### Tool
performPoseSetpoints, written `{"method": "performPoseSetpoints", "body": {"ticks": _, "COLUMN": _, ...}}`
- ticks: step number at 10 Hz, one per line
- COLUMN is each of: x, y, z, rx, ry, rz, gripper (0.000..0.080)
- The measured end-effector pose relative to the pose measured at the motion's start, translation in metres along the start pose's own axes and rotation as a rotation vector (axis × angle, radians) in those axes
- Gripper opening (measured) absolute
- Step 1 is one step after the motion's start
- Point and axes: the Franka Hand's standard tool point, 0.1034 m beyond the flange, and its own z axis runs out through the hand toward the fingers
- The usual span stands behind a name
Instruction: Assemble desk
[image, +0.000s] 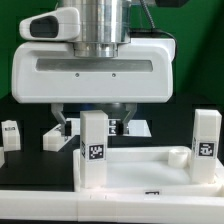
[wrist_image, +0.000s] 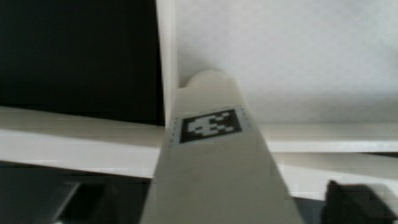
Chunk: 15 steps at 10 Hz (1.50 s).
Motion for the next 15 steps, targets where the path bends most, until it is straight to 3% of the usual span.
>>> {"method": "performPoseSetpoints", "body": {"ticks": 1, "x": 0.0, "y": 0.0001, "z": 0.0, "rx": 0.0, "ry": 0.0, "rz": 0.001, "gripper": 0.0422}}
{"method": "performPoseSetpoints", "body": {"ticks": 2, "x": 0.0, "y": 0.0002, "z": 0.0, "rx": 0.0, "ry": 0.0, "rz": 0.001, "gripper": 0.0288}}
{"method": "performPoseSetpoints", "body": {"ticks": 5, "x": 0.0, "y": 0.0003, "z": 0.0, "rx": 0.001, "ry": 0.0, "rz": 0.048, "gripper": 0.0288}}
{"method": "performPoseSetpoints", "body": {"ticks": 7, "x": -0.001, "y": 0.003, "z": 0.0001, "rx": 0.015, "ry": 0.001, "rz": 0.225, "gripper": 0.0288}}
{"method": "performPoseSetpoints", "body": {"ticks": 11, "x": -0.0043, "y": 0.0033, "z": 0.0002, "rx": 0.016, "ry": -0.006, "rz": 0.515, "gripper": 0.0291}}
{"method": "performPoseSetpoints", "body": {"ticks": 14, "x": -0.0057, "y": 0.0045, "z": 0.0006, "rx": 0.01, "ry": -0.007, "rz": 0.548, "gripper": 0.0299}}
{"method": "performPoseSetpoints", "body": {"ticks": 15, "x": -0.0057, "y": 0.0045, "z": 0.0007, "rx": 0.01, "ry": -0.007, "rz": 0.548, "gripper": 0.0485}}
